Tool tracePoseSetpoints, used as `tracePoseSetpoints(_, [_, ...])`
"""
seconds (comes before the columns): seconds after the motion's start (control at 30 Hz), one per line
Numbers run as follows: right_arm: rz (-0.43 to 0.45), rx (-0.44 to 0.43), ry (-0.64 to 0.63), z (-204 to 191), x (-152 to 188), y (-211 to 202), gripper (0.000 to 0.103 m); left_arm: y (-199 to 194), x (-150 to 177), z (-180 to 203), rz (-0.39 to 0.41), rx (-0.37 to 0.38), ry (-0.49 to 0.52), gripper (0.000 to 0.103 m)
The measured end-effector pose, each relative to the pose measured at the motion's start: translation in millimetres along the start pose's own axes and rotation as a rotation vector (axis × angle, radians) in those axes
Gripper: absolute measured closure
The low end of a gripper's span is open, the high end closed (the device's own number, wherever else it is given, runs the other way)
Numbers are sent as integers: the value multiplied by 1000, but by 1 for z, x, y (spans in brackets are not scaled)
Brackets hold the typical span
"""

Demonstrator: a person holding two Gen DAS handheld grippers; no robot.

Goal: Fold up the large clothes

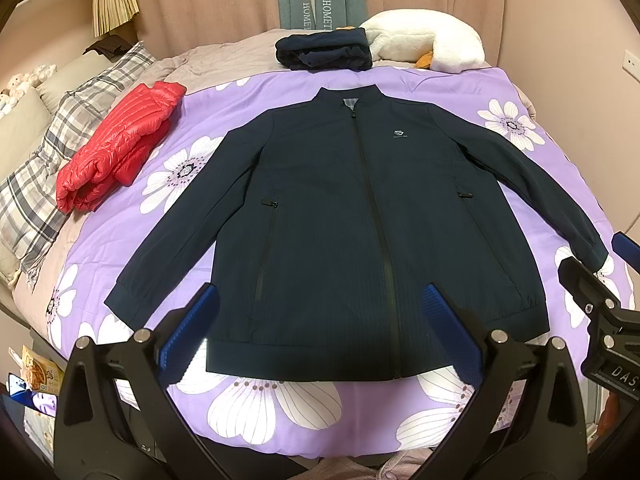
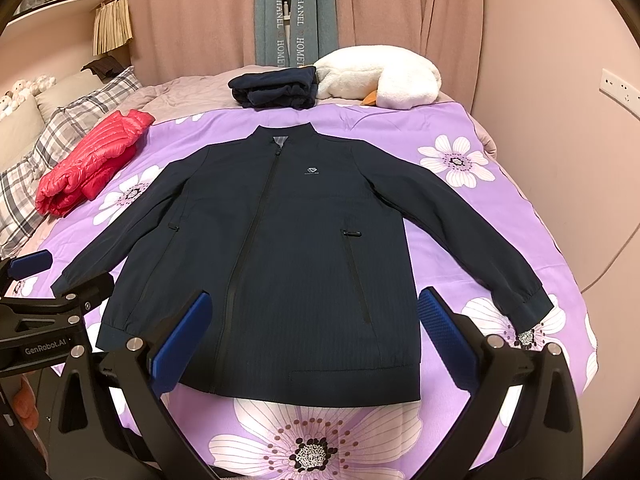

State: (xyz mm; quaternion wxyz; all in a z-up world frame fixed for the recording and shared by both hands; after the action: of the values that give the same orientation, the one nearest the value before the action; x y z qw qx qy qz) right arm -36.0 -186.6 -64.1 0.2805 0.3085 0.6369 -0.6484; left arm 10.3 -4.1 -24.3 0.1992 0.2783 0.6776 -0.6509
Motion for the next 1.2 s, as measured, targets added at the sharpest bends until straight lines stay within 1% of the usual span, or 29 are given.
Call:
tracePoseSetpoints(1.03, [-1,-1,9,12,-1,-4,1,-5,0,7,3,2,3,2])
tracePoseSetpoints(1.1, [-2,-4,11,11,0,-2,1,-3,0,4,3,8,-12,2])
tracePoseSetpoints(1.2, [2,-29,18,12,1,3,1,4,1,-9,-5,35,-69,2])
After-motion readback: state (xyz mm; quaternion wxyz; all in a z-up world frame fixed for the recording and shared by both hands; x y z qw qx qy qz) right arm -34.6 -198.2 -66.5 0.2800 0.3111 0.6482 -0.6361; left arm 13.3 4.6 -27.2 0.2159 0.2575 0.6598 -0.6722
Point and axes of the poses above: each gripper's, at about its wrist camera, not at the fingertips, and y roughly the way its jaws point, z to its right, x to its underside, the point moved 2 cm from there along y, roughly the way its jaws point, and after that the axes turned 1 degree about -y, right-handed, at the moved point
